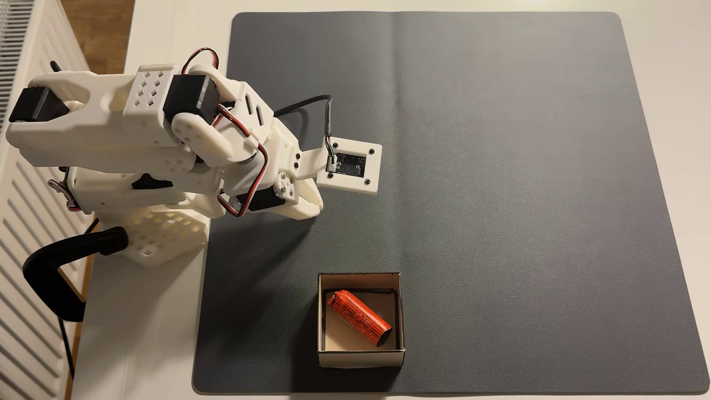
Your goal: Pick the red object and place it in the box
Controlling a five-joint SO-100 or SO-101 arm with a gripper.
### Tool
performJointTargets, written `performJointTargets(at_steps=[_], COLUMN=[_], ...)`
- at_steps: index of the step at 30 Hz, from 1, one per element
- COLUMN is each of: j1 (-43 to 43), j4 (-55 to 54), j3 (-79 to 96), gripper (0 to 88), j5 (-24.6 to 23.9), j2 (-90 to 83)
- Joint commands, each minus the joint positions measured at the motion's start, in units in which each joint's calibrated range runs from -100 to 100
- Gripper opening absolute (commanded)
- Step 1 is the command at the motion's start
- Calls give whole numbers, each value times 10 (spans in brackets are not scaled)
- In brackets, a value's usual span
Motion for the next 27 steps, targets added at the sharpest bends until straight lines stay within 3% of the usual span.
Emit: performJointTargets(at_steps=[1,10,27], j1=[-4,-51,-46], j4=[11,11,11], j3=[7,7,7], gripper=[6,6,6], j5=[1,0,1], j2=[9,9,9])
